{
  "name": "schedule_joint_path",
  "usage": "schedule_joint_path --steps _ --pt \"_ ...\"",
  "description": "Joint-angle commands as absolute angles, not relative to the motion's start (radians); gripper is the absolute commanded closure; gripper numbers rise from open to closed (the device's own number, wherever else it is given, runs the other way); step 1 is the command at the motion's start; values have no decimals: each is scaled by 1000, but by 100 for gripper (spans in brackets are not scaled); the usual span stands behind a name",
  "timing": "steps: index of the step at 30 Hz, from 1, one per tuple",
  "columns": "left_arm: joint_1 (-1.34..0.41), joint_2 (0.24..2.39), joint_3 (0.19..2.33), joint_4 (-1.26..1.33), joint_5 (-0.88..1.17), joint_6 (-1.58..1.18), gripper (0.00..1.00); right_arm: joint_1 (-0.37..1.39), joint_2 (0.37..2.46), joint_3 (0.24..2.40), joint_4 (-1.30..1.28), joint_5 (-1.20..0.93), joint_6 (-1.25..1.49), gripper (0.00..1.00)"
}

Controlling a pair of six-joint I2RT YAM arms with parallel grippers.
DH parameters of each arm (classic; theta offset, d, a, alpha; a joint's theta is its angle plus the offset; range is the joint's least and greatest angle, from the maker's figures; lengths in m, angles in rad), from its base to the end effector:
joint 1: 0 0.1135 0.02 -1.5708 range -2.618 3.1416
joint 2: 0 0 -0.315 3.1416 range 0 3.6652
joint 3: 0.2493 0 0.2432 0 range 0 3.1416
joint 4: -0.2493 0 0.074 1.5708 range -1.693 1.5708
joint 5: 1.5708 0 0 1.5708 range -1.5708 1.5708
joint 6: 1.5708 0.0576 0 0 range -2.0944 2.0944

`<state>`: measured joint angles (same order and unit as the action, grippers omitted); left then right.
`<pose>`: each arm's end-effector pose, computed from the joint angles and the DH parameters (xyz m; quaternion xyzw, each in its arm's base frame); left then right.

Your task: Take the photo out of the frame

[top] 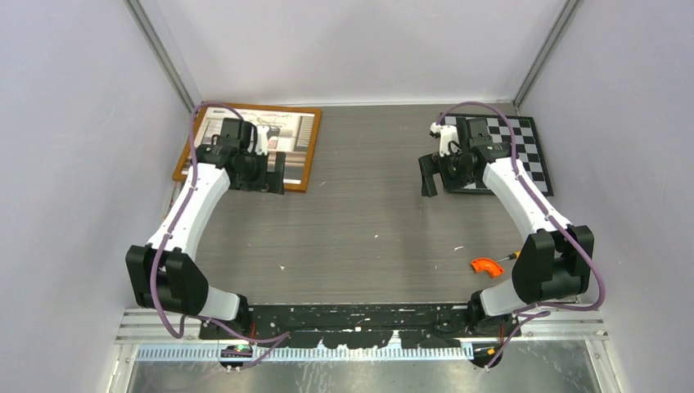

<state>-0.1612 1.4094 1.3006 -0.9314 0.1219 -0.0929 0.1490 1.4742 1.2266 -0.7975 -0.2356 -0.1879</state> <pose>0.2719 -0.0513 0.3453 0.0489 0.9621 -0.0915 0.2522 0.2928 0.0575 0.3150 -0.1909 0.9403 0.1084 0.2602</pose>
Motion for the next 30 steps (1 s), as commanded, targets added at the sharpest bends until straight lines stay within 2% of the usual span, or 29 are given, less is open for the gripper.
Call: schedule_joint_path --steps 1,19,24,30 --pt "-156 1468 1404 -883 66 -43 0 150 1466 1281 -748 -201 -174 0" --pt "-239 2107 2032 -923 -140 -85 2 125 1587 1396 -836 -153 -112 0" --pt "-258 2210 2101 -916 -102 -95 19 106 1599 1400 -831 -156 -103 0" --pt "-309 2268 2103 -862 -96 -76 32 83 1610 1404 -833 -162 -96 0"
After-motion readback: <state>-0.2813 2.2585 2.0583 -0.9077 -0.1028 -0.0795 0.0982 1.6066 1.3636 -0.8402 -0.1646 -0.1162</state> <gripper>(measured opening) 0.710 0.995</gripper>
